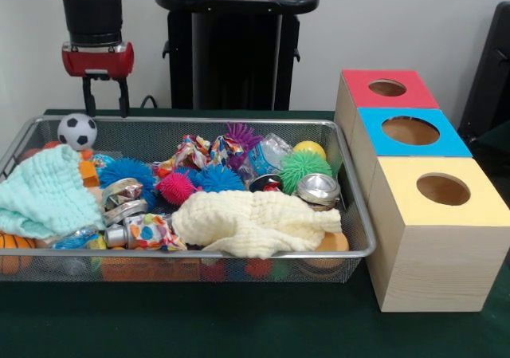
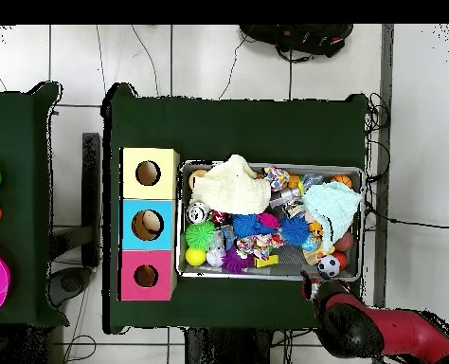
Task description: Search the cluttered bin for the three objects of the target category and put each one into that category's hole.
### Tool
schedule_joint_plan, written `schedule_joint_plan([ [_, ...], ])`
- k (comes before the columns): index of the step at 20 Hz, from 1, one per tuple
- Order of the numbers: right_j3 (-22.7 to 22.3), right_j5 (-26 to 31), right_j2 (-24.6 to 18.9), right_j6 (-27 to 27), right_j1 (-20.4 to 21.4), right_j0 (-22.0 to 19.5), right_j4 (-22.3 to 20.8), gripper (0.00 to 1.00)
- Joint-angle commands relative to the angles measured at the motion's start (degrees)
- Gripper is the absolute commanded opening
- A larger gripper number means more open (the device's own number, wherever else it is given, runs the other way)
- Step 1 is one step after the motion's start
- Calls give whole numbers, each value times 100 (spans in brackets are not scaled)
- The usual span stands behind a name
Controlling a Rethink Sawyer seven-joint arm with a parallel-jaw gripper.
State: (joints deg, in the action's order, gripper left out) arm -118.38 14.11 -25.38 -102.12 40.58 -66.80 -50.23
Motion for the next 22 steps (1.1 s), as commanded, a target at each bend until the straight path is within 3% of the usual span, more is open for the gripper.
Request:
schedule_joint_plan([
  [1, -41, 235, -56, 421, -218, -281, -310, 100],
  [6, 32, 342, -192, 545, -253, -390, -281, 100],
  [10, 121, 226, -53, 331, -261, -157, -377, 100],
  [15, 338, -253, 415, -278, -490, 453, -586, 100],
  [18, 755, -820, 795, -688, -854, 890, -635, 100],
  [22, 1323, -39, 737, -624, -1015, 1363, -91, 100],
])
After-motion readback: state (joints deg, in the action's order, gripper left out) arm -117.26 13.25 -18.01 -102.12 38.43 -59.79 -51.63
